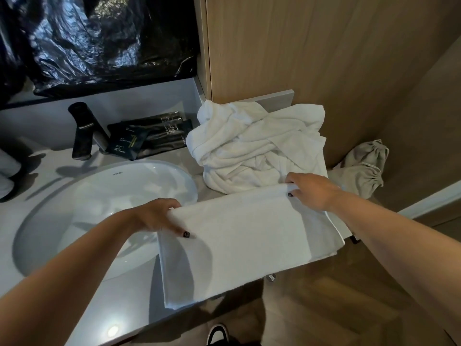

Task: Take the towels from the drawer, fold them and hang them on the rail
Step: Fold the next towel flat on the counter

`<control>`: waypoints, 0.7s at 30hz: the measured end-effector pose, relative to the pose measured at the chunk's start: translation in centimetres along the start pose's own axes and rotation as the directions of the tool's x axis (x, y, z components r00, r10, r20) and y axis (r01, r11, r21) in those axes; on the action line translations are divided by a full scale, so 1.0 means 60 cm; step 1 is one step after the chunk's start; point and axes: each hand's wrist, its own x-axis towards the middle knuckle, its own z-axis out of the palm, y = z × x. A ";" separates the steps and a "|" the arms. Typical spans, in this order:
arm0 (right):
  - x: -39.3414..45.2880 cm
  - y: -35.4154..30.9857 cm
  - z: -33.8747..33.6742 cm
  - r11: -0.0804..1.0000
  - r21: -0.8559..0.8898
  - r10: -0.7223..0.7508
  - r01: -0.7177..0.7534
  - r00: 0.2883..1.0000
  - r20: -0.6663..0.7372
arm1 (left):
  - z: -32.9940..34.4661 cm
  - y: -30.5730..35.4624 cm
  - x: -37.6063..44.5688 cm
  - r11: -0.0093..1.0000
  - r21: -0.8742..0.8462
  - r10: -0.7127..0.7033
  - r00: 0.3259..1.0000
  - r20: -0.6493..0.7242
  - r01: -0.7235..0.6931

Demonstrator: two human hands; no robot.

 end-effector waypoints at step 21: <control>-0.032 -0.018 -0.035 0.932 -0.360 -0.160 0.047 0.943 -0.290 | 0.014 0.000 -0.052 0.945 0.318 0.096 0.857 -0.507 0.082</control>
